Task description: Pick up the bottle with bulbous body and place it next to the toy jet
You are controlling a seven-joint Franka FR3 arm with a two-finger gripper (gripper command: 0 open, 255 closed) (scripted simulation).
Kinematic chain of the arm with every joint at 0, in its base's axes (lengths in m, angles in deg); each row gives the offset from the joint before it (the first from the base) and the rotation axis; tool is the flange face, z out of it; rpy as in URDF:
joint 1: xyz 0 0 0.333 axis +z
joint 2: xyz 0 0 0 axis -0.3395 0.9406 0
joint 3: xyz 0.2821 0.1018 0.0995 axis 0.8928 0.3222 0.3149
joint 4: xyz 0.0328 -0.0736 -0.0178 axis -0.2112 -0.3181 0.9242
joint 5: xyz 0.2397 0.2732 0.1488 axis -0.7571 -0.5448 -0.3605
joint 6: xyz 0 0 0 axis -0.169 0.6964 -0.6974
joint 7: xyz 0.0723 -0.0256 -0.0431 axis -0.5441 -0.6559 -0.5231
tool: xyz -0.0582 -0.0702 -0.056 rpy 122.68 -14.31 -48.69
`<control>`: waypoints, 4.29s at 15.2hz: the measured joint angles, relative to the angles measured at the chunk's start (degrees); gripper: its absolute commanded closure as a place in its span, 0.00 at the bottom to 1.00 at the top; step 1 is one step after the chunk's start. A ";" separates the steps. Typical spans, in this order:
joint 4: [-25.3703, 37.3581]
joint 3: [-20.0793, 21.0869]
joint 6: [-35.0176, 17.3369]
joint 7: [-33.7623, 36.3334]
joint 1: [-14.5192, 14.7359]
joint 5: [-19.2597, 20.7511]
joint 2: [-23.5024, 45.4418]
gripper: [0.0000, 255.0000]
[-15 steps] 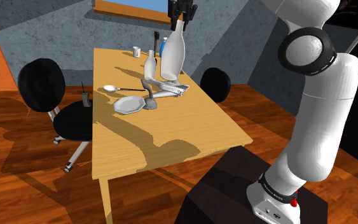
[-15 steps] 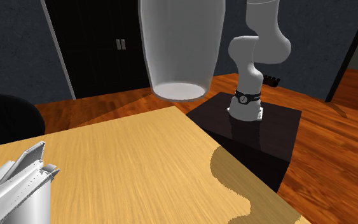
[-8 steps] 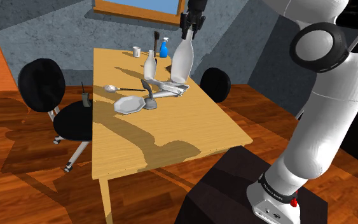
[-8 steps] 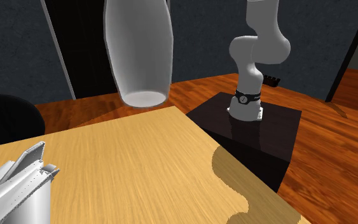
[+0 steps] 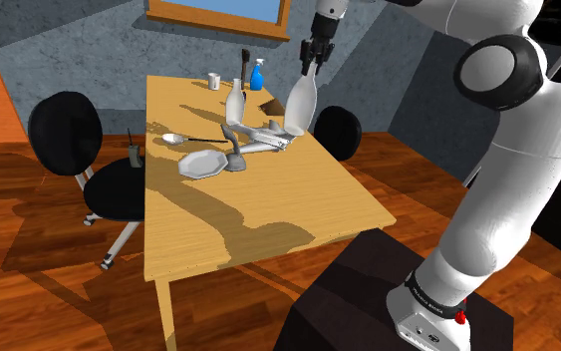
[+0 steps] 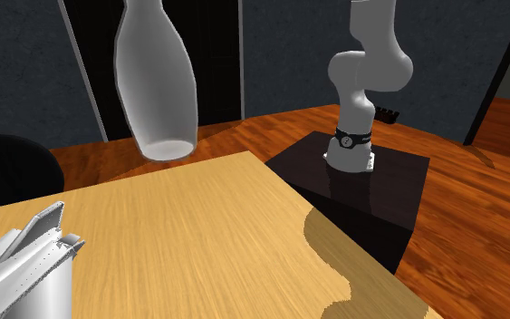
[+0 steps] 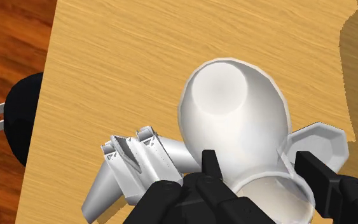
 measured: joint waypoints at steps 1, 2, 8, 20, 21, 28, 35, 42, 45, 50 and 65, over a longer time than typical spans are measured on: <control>-0.28 -0.48 -0.65 -1.30 -0.87 -0.25 0.36 1.00; -0.19 -0.93 -1.29 -2.57 -1.70 -0.47 1.05 1.00; -1.75 -3.09 -5.05 -8.90 -5.96 -1.73 3.27 1.00; -7.81 -4.21 -13.38 -12.74 -8.48 -2.51 5.58 1.00; -8.43 -4.21 -14.02 -12.75 -8.48 -2.51 5.60 1.00; -14.63 -4.21 -19.89 -12.87 -8.47 -2.54 5.26 1.00; -18.37 -4.21 -24.67 -13.02 -8.51 -2.61 6.30 1.00; -22.02 -4.18 -29.10 -13.06 -8.48 -2.65 7.09 1.00; -22.13 -4.18 -29.29 -13.07 -8.48 -2.66 7.15 1.00; -22.12 -4.18 -29.32 -13.07 -8.48 -2.66 7.16 0.00; -18.56 -4.23 -23.20 -13.01 -8.51 -2.58 4.57 0.00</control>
